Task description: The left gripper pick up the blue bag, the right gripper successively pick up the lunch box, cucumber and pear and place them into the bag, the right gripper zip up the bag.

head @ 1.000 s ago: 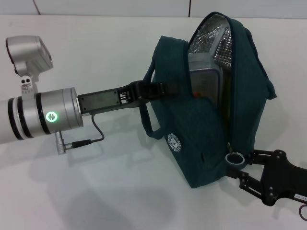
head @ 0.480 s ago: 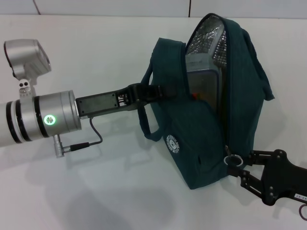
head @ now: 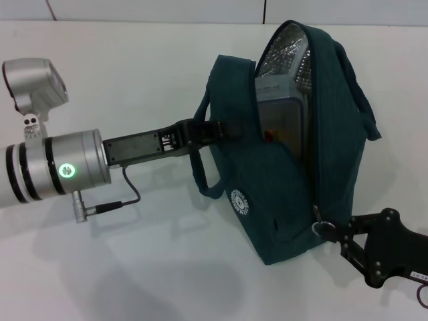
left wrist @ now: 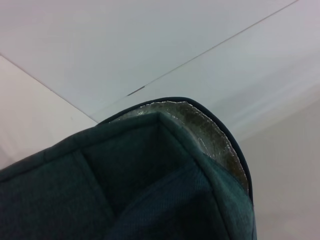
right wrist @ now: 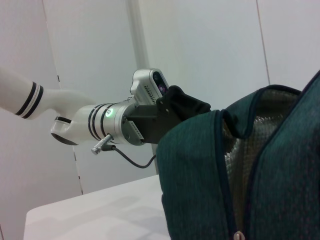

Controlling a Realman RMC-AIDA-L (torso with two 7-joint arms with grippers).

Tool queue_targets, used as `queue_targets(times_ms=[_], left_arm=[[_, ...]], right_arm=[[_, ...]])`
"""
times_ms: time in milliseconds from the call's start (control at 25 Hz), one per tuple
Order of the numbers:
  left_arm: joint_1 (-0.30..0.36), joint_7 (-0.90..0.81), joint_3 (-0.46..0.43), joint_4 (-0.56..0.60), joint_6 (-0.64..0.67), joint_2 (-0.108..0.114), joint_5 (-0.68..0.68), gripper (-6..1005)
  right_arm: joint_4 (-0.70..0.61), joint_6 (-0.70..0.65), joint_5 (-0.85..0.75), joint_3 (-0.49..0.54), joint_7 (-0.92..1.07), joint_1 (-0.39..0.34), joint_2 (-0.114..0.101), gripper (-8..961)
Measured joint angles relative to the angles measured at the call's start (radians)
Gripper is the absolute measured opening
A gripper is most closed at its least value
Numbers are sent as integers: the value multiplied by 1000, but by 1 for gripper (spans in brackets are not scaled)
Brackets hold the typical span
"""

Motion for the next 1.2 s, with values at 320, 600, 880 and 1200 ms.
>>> queue_targets(times_ms=[320, 600, 880, 1200], left_arm=[[3, 0, 0, 0, 0, -1, 0, 36], [4, -1, 3, 0, 0, 0, 0, 36], [4, 1, 6, 0, 0, 2, 13, 37], [12, 120, 4, 0, 11, 2, 1, 91]], right_arm=[[-2, -2, 1, 1, 0, -1, 0, 2], [-19, -98, 12, 40, -8, -23, -4, 2], [-21, -174, 23, 103, -10, -21, -5, 2], [-37, -176, 50, 101, -6, 41, 0, 3]])
